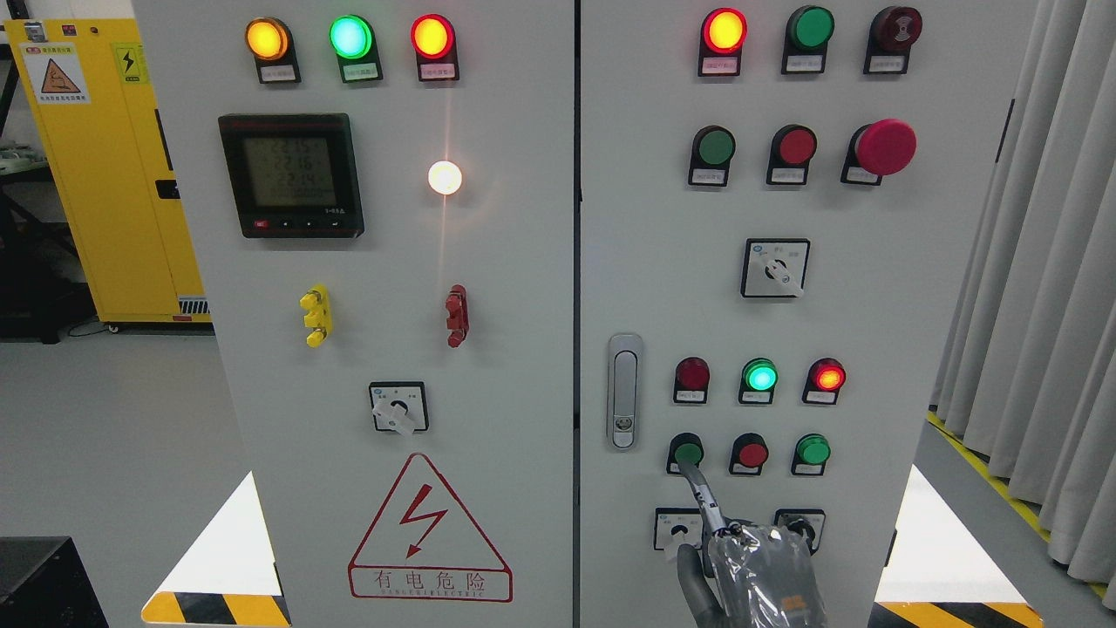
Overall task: Press green start button
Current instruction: 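Push the green button inward with the right hand's fingertip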
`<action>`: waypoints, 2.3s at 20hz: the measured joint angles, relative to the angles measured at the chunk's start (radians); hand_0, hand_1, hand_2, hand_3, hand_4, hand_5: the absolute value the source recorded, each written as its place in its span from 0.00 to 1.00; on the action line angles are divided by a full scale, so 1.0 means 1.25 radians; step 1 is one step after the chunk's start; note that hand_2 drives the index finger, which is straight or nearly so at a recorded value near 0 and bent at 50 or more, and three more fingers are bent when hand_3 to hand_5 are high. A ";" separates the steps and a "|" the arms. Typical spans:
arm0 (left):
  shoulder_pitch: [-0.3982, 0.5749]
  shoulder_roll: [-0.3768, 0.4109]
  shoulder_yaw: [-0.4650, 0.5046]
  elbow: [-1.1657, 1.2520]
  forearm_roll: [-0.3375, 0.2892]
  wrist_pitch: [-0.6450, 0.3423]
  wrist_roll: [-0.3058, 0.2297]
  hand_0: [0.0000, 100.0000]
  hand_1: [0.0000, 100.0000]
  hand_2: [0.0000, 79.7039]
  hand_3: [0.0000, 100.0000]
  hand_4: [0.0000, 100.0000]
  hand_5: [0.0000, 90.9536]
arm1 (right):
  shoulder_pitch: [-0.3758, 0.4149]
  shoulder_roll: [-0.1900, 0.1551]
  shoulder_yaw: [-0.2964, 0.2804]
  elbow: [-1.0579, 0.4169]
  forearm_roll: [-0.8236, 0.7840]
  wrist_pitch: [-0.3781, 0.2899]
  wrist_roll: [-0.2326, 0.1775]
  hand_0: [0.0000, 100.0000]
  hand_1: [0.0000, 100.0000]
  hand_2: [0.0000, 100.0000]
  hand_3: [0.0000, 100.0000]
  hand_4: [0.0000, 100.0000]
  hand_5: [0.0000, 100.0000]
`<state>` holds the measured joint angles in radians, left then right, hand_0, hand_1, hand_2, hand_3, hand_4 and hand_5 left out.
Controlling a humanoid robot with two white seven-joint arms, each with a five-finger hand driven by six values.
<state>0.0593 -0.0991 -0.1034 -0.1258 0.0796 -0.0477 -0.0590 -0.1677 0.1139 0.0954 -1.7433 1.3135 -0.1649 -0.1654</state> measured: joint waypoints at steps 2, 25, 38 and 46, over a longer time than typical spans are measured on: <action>0.000 0.000 0.000 0.000 0.000 0.000 0.000 0.12 0.56 0.00 0.00 0.00 0.00 | -0.003 0.000 0.000 0.005 -0.002 0.003 0.003 0.72 0.96 0.00 0.91 1.00 1.00; 0.000 0.000 0.000 0.000 0.000 0.000 0.000 0.12 0.56 0.00 0.00 0.00 0.00 | -0.019 0.000 -0.002 0.021 -0.008 0.007 0.000 0.73 0.96 0.00 0.91 1.00 1.00; 0.000 0.000 0.000 0.000 0.000 0.000 0.000 0.12 0.56 0.00 0.00 0.00 0.00 | -0.036 0.000 -0.001 0.039 -0.033 0.019 0.008 0.75 0.96 0.00 0.91 1.00 1.00; 0.000 0.000 0.000 0.000 0.000 0.000 0.000 0.12 0.56 0.00 0.00 0.00 0.00 | -0.039 0.000 -0.001 0.051 -0.047 0.020 0.008 0.75 0.96 0.00 0.91 1.00 1.00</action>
<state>0.0593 -0.0993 -0.1032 -0.1258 0.0796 -0.0477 -0.0592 -0.2168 0.1140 0.0936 -1.6791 1.2550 -0.1403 -0.1555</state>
